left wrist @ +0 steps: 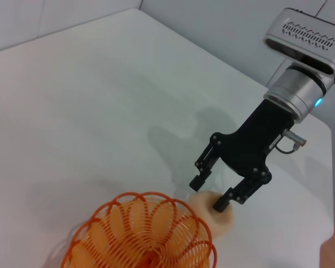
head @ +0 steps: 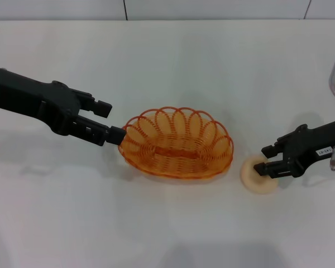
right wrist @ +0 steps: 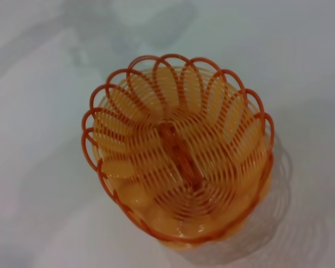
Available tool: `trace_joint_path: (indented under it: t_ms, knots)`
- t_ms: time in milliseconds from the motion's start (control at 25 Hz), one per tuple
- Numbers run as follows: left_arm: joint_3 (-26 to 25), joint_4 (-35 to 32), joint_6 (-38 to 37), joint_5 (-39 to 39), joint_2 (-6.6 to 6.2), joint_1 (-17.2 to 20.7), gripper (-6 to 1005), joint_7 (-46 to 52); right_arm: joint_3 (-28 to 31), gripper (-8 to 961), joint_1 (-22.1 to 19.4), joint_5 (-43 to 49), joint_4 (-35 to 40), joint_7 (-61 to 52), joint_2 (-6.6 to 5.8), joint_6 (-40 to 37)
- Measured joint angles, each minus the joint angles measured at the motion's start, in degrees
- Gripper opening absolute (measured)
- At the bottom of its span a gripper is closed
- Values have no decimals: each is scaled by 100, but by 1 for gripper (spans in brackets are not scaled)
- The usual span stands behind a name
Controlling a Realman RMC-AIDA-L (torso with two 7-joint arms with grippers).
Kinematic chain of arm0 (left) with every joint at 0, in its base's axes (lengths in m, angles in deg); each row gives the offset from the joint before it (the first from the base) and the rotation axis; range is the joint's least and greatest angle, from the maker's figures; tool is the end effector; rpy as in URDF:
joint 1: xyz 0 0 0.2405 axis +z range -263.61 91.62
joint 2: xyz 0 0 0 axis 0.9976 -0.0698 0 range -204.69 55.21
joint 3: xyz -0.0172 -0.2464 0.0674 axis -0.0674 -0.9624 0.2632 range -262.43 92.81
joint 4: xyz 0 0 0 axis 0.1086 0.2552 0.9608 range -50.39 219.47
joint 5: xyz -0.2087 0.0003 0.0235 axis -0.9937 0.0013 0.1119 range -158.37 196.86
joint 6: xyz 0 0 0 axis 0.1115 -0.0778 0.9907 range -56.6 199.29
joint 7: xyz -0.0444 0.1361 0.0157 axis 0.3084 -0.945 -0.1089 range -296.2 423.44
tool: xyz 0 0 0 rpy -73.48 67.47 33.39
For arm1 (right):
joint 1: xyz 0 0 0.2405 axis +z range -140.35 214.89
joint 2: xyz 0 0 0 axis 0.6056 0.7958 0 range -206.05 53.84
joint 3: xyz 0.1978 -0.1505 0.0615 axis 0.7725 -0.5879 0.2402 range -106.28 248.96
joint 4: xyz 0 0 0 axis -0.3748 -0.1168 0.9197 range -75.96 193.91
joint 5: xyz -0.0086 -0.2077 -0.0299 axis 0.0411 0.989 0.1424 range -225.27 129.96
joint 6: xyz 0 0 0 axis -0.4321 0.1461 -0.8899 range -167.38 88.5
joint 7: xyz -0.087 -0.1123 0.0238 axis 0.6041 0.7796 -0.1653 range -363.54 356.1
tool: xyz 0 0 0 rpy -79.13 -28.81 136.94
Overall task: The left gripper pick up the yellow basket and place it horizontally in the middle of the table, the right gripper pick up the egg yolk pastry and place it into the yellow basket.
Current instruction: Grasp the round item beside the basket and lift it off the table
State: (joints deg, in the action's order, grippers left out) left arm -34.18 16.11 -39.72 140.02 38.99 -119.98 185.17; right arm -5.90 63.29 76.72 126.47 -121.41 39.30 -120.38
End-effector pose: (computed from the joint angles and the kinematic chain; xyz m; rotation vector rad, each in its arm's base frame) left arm -0.1895 0.3296 0.0774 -3.0048 -0.8845 -0.2333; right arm 0.2217 0.3370 -0.0061 -2.8607 0.6849 -0.0902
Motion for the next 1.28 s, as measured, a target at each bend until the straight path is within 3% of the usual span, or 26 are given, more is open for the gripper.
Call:
trace_joint_path:
  t_ms: [160, 680, 960, 1280]
  knots:
    - [-1, 7, 7, 0, 0, -9, 879, 3, -3, 389, 0, 59, 0, -52, 0, -18]
    - [-13, 1, 52, 0, 0, 10, 878, -3, 80, 101, -15, 62, 215, -271, -29, -106]
    - [-54, 4, 89, -1, -29, 14, 878, -41, 567, 55, -128, 27, 1039, -410, -15, -579]
    - [-182, 16, 103, -2, -63, 102, 878, -195, 622, 42, -141, -374, 1638, -575, -3, -891]
